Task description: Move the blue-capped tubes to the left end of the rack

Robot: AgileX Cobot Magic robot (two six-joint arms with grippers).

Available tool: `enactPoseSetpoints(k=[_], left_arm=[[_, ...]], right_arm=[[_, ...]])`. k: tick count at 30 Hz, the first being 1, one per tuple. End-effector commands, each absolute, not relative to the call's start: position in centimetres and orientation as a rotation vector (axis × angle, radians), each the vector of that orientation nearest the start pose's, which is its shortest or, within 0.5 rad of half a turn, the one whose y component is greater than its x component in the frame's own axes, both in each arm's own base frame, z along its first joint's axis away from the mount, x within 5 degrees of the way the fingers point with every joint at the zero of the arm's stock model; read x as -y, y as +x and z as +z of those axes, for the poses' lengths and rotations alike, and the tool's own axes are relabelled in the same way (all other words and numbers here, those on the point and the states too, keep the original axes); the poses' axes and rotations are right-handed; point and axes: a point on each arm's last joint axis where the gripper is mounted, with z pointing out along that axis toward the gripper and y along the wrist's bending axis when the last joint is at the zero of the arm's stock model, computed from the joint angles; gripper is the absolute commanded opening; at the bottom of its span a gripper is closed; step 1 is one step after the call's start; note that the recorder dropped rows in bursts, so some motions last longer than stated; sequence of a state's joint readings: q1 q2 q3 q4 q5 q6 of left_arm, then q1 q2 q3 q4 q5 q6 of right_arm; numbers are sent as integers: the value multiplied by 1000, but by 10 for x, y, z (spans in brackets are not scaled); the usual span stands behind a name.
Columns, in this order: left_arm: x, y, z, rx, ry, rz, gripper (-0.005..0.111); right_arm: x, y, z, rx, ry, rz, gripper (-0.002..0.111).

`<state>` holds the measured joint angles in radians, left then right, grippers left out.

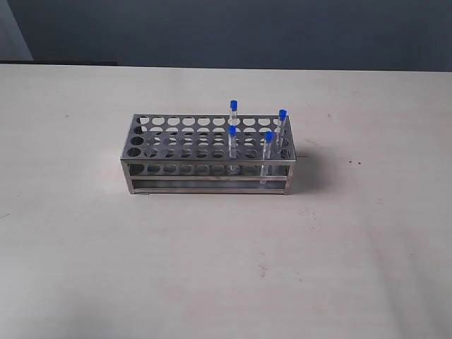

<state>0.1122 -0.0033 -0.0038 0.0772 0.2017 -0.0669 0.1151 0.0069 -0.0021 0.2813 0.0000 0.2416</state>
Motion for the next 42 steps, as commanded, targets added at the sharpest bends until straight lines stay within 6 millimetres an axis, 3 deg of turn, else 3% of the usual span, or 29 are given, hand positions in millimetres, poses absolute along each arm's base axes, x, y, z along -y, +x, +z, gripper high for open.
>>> enactPoseSetpoints(k=[1,12,27,32,35,39,42], left_arm=[[-7,56,196,-1672,-98,93,0],[-7,56,196,-1672,-98,93,0],[-7,56,196,-1672,-98,93,0],[-7,56,196,-1672,-98,93,0],[-7,56,196,-1672,-98,93,0],[-7,56,196,-1672,-98,93,0],[-7,56,196,-1672,-98,93,0]], right_arm=[[-1,55,223,-1331,424,616,47],[4,55,222,-1224,774,924,47],[2,56,219,-1245,819,986,47],[8,55,223,-1116,940,1092,47],[7,51,241,-1087,858,1069,37],[-3,44,287,-1215,500,825,2],[-10,59,313,-1456,366,632,3]])
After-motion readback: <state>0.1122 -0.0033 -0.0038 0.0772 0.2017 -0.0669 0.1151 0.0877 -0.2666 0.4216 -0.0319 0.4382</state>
